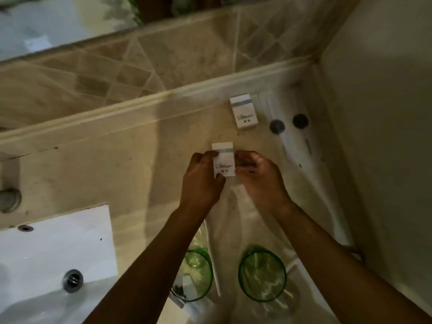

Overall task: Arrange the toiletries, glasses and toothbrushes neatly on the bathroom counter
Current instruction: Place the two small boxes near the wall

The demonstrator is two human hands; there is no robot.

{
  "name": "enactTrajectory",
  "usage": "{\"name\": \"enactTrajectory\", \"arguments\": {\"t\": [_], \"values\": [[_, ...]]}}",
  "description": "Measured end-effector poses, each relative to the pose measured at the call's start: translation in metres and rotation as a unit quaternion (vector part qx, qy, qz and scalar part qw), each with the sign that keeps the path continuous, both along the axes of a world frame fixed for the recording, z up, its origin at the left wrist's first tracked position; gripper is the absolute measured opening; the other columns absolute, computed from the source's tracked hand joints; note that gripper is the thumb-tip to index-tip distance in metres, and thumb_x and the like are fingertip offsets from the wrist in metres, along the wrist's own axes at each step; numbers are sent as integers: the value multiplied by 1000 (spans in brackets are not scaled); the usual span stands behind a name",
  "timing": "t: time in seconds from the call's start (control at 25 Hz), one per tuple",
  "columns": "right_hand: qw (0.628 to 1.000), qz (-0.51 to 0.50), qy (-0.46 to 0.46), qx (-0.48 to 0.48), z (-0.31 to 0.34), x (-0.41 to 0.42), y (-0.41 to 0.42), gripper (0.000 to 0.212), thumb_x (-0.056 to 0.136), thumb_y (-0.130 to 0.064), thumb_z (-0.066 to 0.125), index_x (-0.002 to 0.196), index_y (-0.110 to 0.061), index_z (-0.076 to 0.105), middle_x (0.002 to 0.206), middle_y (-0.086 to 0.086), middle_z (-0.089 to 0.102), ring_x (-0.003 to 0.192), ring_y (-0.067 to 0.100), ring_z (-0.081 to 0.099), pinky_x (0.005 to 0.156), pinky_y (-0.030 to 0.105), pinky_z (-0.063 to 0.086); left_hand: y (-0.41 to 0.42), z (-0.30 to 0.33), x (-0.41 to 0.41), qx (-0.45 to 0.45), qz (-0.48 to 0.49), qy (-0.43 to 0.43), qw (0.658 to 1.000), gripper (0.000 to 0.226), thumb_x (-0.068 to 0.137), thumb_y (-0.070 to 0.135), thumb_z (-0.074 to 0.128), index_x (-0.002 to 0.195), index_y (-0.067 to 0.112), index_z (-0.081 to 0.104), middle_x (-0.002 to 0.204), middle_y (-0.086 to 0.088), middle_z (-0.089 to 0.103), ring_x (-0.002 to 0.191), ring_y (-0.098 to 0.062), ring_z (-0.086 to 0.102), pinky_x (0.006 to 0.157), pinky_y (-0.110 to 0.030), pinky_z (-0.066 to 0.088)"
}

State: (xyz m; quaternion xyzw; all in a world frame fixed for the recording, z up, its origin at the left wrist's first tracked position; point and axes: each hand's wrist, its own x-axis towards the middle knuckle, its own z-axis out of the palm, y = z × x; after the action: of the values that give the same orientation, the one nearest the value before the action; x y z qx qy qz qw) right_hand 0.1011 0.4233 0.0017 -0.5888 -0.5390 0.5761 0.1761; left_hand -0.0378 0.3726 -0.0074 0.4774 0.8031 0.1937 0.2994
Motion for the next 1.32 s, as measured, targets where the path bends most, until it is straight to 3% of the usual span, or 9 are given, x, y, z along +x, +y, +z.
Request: {"name": "enactTrajectory", "arguments": {"t": [0.16, 0.32, 0.44, 0.52, 0.8, 1.16, 1.32], "values": [[998, -15, -33, 43, -4, -12, 19, 27, 89, -10, 65, 108, -29, 69, 103, -18, 70, 94, -8, 66, 81, 8, 53, 15, -7, -12, 52, -44, 66, 995, 52, 83, 21, 73, 132, 12, 58, 131, -13, 49, 118, -31, 51, 92, -38, 54], [964, 17, -143, 223, -14, -10, 36, 32, 88, -6, 63, 118, -18, 66, 129, 3, 62, 122, 20, 59, 103, 31, 50, 19, -15, -20, 148, -98, 130, 975, 36, 82, 23, 74, 114, 7, 70, 127, -13, 58, 120, -31, 52, 93, -40, 53], [927, 72, -211, 301, -19, -8, 58, 44, 86, -3, 63, 127, -19, 62, 137, 3, 53, 127, 21, 48, 102, 20, 38, 20, -26, -29, 127, -211, 177, 953, 41, 86, 34, 68, 118, 9, 69, 132, -14, 59, 126, -33, 49, 96, -48, 52], [906, 101, -245, 330, -22, -11, 71, 46, 88, -8, 64, 132, -19, 60, 142, 2, 51, 129, 22, 45, 102, 20, 33, 23, -30, -29, 113, -235, 199, 945, 46, 85, 34, 71, 121, 7, 67, 134, -16, 58, 128, -36, 50, 97, -49, 52], [889, 182, -286, 306, -34, -24, 89, 42, 96, -17, 54, 138, -20, 56, 150, -1, 48, 136, 26, 36, 106, 27, 31, 61, -46, -31, 134, -177, 167, 961, 45, 88, 28, 70, 127, 7, 64, 139, -17, 56, 132, -37, 48, 98, -51, 51], [897, 195, -278, 283, -34, -20, 94, 44, 95, -18, 58, 139, -26, 55, 152, -9, 44, 134, 16, 27, 103, 17, 22, 81, -51, -32, 169, -139, 191, 957, 38, 86, 25, 73, 121, 10, 70, 136, -15, 61, 132, -37, 50, 98, -47, 53], [909, 173, -250, 285, -33, -22, 95, 44, 91, -16, 62, 134, -24, 59, 149, -9, 47, 132, 16, 32, 103, 19, 31, 82, -52, -30, 176, -135, 189, 957, 37, 84, 23, 76, 118, 10, 71, 134, -16, 62, 130, -37, 50, 99, -45, 52]]}}
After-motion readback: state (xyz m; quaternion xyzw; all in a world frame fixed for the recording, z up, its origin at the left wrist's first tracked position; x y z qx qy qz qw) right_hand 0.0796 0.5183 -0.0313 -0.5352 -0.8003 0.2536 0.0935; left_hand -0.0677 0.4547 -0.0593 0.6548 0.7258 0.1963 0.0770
